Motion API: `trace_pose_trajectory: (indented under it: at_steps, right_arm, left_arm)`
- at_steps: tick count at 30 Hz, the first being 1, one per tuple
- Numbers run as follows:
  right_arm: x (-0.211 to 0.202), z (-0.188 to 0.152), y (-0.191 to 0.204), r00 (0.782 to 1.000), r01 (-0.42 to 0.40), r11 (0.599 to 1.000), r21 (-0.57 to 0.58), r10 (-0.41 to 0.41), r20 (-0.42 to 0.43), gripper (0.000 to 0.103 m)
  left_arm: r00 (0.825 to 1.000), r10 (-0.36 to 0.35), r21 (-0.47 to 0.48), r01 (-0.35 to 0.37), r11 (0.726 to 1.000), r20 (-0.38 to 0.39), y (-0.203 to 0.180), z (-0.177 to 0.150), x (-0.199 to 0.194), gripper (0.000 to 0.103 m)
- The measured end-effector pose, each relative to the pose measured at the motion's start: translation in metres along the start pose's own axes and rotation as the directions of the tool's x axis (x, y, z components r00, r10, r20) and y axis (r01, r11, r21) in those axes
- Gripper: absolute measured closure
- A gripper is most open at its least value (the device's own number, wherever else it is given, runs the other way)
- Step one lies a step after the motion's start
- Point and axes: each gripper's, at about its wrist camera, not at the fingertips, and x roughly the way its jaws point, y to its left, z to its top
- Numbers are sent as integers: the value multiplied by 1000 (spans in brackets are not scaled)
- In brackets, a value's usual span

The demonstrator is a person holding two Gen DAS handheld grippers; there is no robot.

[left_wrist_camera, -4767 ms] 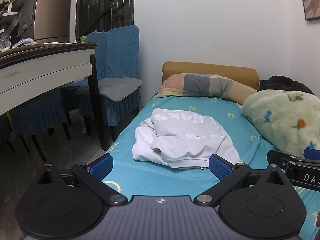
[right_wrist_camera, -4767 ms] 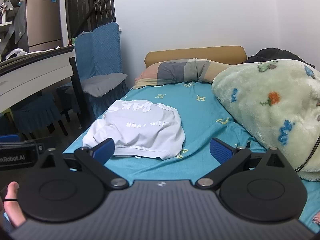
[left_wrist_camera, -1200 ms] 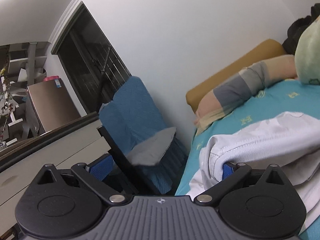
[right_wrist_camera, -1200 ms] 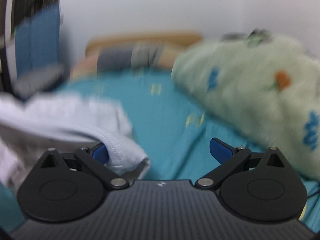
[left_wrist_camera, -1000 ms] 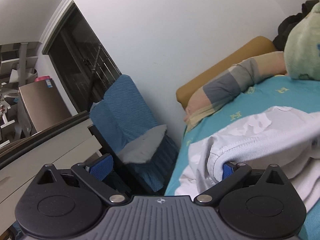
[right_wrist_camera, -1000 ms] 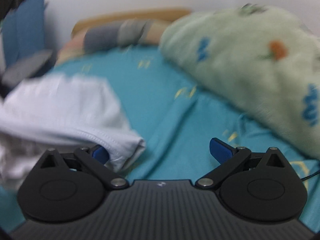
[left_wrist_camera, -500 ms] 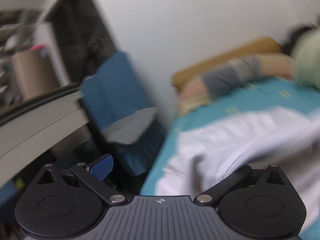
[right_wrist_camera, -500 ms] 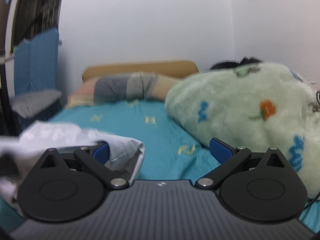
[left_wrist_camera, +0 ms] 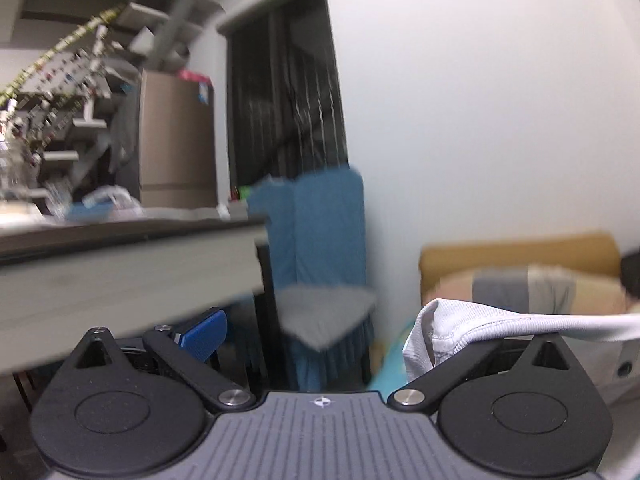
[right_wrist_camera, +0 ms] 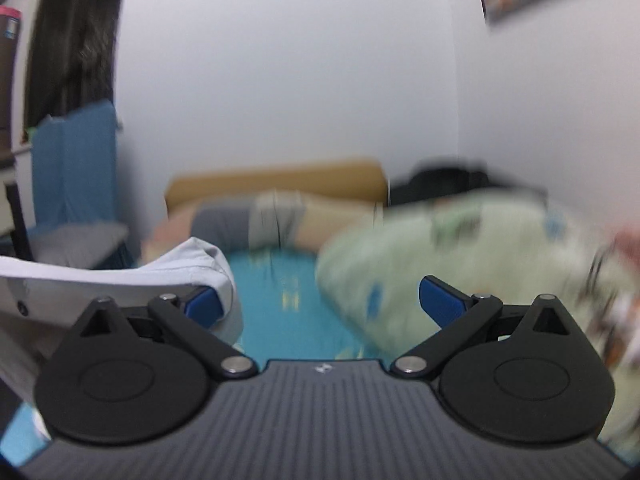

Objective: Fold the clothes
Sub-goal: 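Lift the white T-shirt high with both grippers and shake it open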

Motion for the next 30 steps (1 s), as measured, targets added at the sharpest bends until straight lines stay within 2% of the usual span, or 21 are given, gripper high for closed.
trace_pose_trajectory:
  at_steps: [3,6,11,15,17,20,24,28,30]
  right_arm:
    - [-51,63,-2,993,-17,1000,-13,19,117,0]
    - [-107,124,-3,973,-19,1000,-26,24,229,0]
    - [-193,217,-13,929,-13,1000,-8,15,370,0]
    - [-259,277,-22,886,9,1000,-7,-5,463,0]
    - [-286,301,-25,868,32,999,-17,-20,496,0]
    - [-308,331,-24,862,51,997,-50,-18,507,0]
    - [-315,354,-19,885,63,995,-77,-20,465,0]
    - [-313,358,-17,910,59,997,-57,-30,413,0]
    - [-306,349,-16,927,58,997,-46,-36,374,0]
  left_arm:
    - [996,5,-53,-1,999,87,29,66,-37,0]
    - [987,10,-101,6,995,160,58,135,-79,0]
    - [962,-4,-140,44,989,273,101,245,-152,0]
    - [933,-26,-147,84,986,359,128,311,-211,0]
    - [930,-36,-152,98,983,367,138,338,-227,0]
    - [928,-54,-175,127,976,368,150,367,-244,0]
    - [931,-88,-181,161,970,354,162,384,-252,0]
    - [933,-152,-195,224,955,327,166,366,-241,0]
    - [937,-195,-194,257,947,290,161,341,-223,0]
